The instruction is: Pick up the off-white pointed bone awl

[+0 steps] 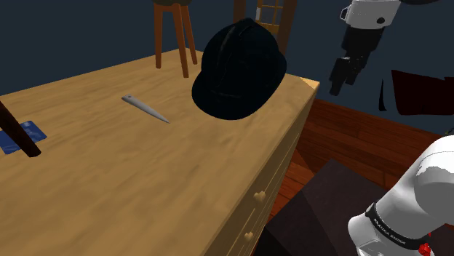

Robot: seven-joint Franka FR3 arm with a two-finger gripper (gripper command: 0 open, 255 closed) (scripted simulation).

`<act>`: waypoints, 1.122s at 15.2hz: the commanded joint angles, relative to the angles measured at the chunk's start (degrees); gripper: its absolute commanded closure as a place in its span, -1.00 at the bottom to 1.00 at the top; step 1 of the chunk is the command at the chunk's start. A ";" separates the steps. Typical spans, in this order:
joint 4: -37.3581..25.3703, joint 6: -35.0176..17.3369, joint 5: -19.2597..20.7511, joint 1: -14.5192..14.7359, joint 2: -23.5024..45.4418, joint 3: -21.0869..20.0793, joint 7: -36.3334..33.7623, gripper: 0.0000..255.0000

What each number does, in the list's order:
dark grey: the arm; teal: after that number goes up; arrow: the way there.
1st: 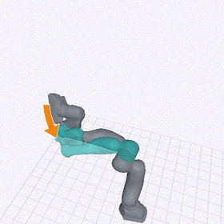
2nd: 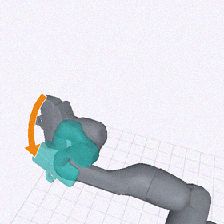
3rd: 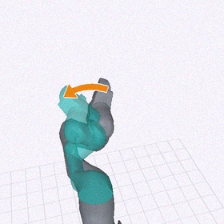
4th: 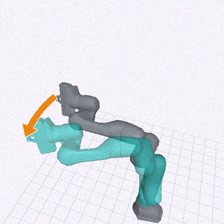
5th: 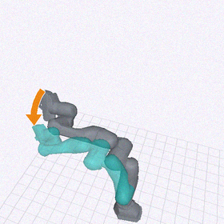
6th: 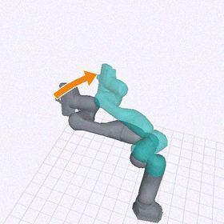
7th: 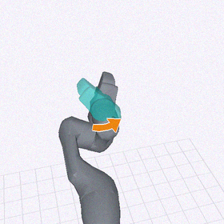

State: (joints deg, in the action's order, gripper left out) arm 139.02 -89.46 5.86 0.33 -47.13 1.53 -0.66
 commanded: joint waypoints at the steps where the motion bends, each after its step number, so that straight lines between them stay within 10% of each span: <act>1: 0.00 0.00 0.00 0.00 0.00 0.00 0.00 -1.00; 17: -16.89 -6.58 -10.74 6.94 22.20 -12.93 -12.73 -1.00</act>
State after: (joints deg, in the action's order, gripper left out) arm 124.01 -95.62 -4.51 6.96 -27.06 -10.55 -12.53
